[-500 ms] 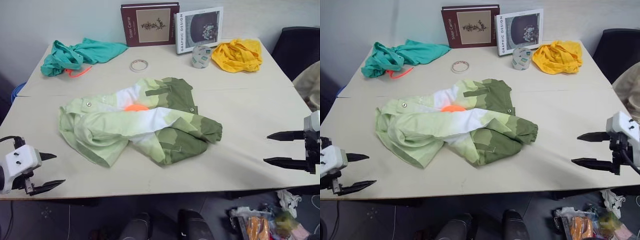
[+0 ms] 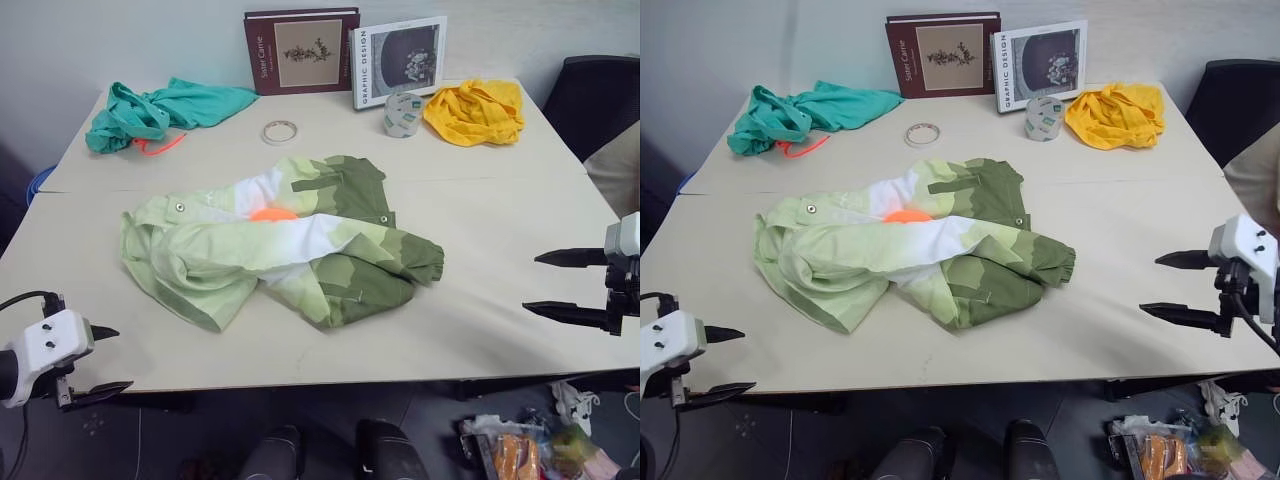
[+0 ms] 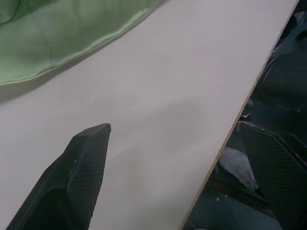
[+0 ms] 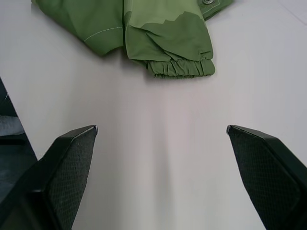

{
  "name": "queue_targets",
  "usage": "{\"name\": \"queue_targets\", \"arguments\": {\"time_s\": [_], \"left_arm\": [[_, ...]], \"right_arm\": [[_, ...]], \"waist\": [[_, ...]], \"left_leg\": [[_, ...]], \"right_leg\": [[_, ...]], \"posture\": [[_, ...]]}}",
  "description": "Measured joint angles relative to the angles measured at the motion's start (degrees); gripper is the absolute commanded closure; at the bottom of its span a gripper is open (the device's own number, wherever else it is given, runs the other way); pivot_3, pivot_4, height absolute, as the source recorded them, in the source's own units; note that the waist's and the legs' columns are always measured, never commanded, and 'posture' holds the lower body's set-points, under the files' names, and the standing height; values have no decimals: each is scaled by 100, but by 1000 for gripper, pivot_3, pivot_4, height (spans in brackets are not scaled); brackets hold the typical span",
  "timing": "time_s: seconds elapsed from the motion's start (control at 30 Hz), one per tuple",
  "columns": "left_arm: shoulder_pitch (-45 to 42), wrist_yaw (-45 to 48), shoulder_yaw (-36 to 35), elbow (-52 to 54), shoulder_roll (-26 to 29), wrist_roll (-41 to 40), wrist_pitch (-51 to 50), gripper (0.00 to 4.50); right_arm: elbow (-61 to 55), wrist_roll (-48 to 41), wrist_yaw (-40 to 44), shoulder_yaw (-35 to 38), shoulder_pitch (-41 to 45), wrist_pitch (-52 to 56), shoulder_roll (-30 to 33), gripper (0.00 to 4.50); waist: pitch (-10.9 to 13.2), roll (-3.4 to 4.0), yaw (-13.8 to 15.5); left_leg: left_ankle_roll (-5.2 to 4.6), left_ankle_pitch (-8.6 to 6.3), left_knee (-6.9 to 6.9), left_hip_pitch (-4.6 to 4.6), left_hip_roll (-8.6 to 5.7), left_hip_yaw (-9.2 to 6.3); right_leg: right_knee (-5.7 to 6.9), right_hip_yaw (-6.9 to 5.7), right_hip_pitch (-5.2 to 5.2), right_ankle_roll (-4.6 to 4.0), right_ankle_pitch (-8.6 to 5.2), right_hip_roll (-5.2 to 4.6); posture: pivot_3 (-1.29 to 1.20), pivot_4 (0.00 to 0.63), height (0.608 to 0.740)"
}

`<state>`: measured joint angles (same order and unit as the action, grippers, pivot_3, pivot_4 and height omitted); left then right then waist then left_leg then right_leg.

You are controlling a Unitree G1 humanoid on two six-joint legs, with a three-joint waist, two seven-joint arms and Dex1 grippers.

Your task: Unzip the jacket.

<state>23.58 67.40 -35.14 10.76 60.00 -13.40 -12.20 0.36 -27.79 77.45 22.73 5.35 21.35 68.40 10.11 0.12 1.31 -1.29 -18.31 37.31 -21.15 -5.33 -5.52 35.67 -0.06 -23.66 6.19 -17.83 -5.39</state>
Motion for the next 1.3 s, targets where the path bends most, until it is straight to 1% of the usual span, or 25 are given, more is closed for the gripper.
{"name": "queue_targets", "arguments": {"time_s": [0.13,0.27,0.4,0.5,0.57,0.63,0.7,0.77,0.87,0.93,1.0,1.1,1.17,1.27,1.3], "left_arm": [[-47,-16,0,38,-29,-31,-123,32],[-109,49,-10,67,-38,-261,-407,32],[-118,157,-11,349,-48,-547,-759,32],[-498,-34,87,731,-143,-871,-1207,32],[-859,-345,236,1078,-171,-1080,-1587,32],[-1327,-840,470,1359,-370,-1203,-2043,32],[-1865,-1590,893,1690,-700,-1230,-2593,32],[-2319,-2449,1399,2013,-1027,-1057,-3154,32],[-2740,-3487,1806,2362,-1462,-769,-3857,32],[-2827,-4063,2036,2632,-1620,-518,-4221,32],[-2867,-4651,2207,2989,-1929,-274,-4605,32],[-2868,-5170,2339,3307,-2165,-21,-4941,32],[-2840,-5504,2569,3442,-2084,311,-5038,32],[-2816,-5743,2722,3463,-2048,634,-5077,32],[-2816,-5771,2732,3445,-2026,713,-5084,6]], "right_arm": [[-134,-72,30,1,-11,121,-2,0],[-283,-126,-6,-1,-47,270,-71,0],[-563,-144,-160,-122,-48,436,-183,0],[-1071,-180,-374,-248,-54,549,-370,0],[-1533,-204,-593,-424,-34,628,-526,0],[-1977,-185,-870,-635,25,642,-760,0],[-2400,96,-1211,-1021,48,446,-1014,0],[-2621,570,-1606,-1480,71,118,-1312,0],[-2707,1149,-2090,-1918,88,-276,-1670,0],[-2748,1413,-2324,-2131,78,-435,-1841,0],[-2751,1697,-2650,-2354,119,-523,-2152,0],[-2732,2016,-2916,-2715,227,-637,-2427,0],[-2600,2335,-3087,-2974,350,-817,-2599,0],[-2250,2623,-3189,-3226,458,-989,-2743,0],[-2125,2712,-3211,-3325,515,-1044,-2799,176]], "waist": [[0,0,1],[0,0,-4],[0,0,-3],[0,0,2],[0,0,14],[0,0,19],[0,-2,18],[-2,-6,18],[-3,-8,18],[-4,-10,1],[-5,-13,4],[-6,-15,11],[-7,-18,14],[-7,-18,13],[-7,-18,14]], "left_leg": [[-1,-1,1,-1,0,0],[-1,-1,2,-1,0,0],[0,0,2,0,0,0],[3,1,6,-1,0,-3],[3,2,10,0,-1,-3],[3,1,16,-2,-3,-4],[5,1,23,-3,-5,-5],[6,1,37,-6,-5,-5],[6,1,44,-5,-7,-4],[6,1,47,-4,-7,-4],[8,2,49,-4,-5,-4],[9,3,56,-4,-5,-4],[12,5,57,-1,-5,-4],[12,5,58,-1,-6,-4],[12,5,58,-1,-6,-4]], "right_leg": [[-1,1,0,0,0,0],[-1,1,0,0,0,0],[1,1,0,0,0,0],[7,0,0,0,0,0],[12,1,1,1,1,0],[19,1,-1,2,1,1],[27,2,-3,4,2,2],[33,4,-3,5,3,8],[37,6,-3,5,3,8],[40,10,-4,5,3,11],[40,10,-4,5,3,14],[44,10,-3,5,2,16],[44,11,-1,5,2,17],[45,13,-1,5,2,18],[45,12,-1,4,2,18]], "posture": [[0,150,740],[0,150,740],[0,150,740],[0,150,740],[0,150,740],[0,150,740],[0,150,740],[0,150,740],[0,150,740],[0,150,740],[0,150,740],[0,150,740],[0,150,740],[0,150,740],[0,150,740]]}}
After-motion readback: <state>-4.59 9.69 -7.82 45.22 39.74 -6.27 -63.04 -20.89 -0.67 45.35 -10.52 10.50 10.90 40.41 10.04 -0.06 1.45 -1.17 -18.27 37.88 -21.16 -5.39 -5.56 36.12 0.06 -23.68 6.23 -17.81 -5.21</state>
